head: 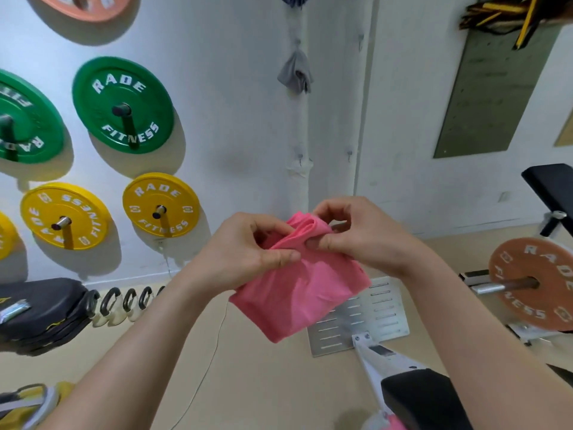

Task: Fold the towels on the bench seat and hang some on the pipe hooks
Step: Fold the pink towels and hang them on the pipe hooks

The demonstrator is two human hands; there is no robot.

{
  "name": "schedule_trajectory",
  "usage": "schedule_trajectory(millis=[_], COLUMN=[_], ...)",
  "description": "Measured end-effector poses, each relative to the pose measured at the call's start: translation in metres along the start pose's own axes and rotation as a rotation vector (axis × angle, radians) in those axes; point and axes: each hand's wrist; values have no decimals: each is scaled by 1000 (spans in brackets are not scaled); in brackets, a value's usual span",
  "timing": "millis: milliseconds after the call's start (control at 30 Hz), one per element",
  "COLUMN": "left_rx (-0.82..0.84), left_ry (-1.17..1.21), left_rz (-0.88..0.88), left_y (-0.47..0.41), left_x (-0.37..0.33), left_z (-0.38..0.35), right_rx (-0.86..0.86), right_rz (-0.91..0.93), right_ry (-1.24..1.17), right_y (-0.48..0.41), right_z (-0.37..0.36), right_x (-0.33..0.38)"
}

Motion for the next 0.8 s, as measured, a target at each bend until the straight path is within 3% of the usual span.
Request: schedule_trajectory(millis=[100, 200, 333, 533, 700, 800], left_rx=[148, 196, 155, 43, -107, -132], left_ry=[-131, -107, -107, -229, -36, 116], left_rz=[73, 95, 48, -112, -146, -108], left_y=[-19, -59, -127, -229, -328, -374], left_x=[17, 32, 52, 102, 130, 141], left_z=[14, 21, 7, 9, 33, 57], right_rx=[19, 100, 36, -138, -182, -193], right_rz=[-5, -65, -131, -158, -191, -215], right_ry=[15, -1, -69, -448, -690, -674], right_y=[-19, -42, -71, -147, -246, -304], right_z=[13, 35, 57, 70, 90, 103], right_x=[-9, -30, -86, -174, -215, -220])
Point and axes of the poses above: each hand's wrist, its own y-axis away from the middle knuckle, its own z-axis out of the back of the hand, x = y × z, and after that the axes turned 14 degrees about y, right-handed
